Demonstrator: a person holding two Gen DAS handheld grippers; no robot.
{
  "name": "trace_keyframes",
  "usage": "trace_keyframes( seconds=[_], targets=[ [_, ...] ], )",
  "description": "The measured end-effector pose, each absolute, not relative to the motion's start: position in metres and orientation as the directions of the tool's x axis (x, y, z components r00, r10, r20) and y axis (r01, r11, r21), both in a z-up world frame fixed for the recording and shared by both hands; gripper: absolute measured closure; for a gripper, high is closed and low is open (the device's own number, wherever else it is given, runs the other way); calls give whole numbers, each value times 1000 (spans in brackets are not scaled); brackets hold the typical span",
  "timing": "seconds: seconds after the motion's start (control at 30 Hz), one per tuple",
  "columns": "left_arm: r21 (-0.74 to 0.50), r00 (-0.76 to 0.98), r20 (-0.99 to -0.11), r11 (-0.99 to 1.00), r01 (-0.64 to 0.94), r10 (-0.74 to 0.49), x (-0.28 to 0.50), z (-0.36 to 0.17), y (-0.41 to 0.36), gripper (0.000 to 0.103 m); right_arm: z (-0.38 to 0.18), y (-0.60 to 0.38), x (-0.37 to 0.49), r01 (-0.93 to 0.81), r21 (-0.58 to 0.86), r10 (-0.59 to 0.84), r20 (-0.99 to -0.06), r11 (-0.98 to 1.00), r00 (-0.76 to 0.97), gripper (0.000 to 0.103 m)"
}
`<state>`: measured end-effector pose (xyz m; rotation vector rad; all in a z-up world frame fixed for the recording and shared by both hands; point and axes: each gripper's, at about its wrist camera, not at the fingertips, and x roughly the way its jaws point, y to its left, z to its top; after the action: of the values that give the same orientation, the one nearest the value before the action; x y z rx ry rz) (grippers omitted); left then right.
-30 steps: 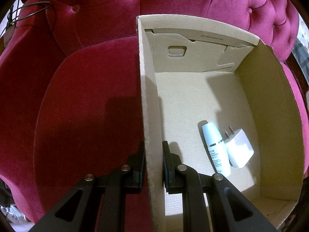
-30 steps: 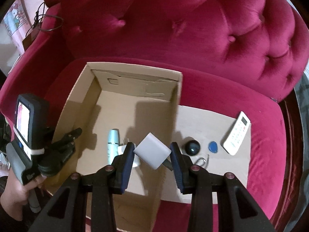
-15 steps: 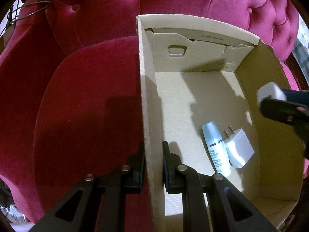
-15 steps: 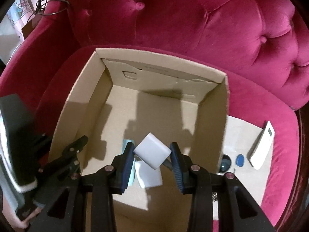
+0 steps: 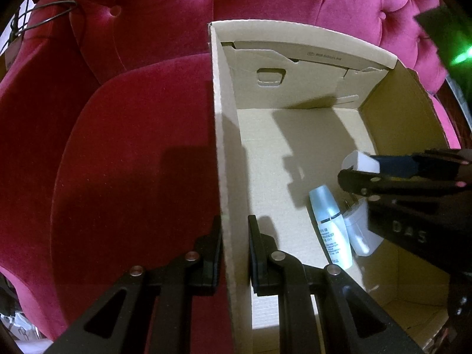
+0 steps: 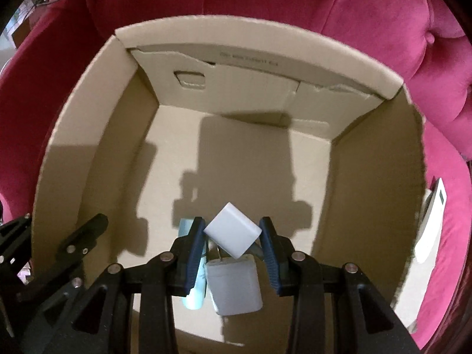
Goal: Organize rigid objects
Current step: 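Lower the white cube into the box and open the right tool, then move the right tool back out of the box to the paper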
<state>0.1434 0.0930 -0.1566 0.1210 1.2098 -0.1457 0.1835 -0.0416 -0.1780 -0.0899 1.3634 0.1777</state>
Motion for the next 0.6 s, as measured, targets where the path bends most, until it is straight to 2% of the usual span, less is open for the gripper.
trace_keyframes(
  seconds=[0.2, 0.3, 0.6],
  targets=[
    [16, 346, -937, 984, 178, -47, 144, -157, 94, 87, -184, -48, 184, -160, 43, 74, -979, 986, 191, 62],
    [18, 344, -938, 984, 179, -45, 144, -157, 94, 87, -182, -49, 185, -157, 42, 73, -978, 987, 194, 56],
    [23, 345, -938, 983, 181, -42, 145, -158, 94, 87, -160, -50, 175, -159, 47, 85, -965, 986, 246, 52]
  ],
)
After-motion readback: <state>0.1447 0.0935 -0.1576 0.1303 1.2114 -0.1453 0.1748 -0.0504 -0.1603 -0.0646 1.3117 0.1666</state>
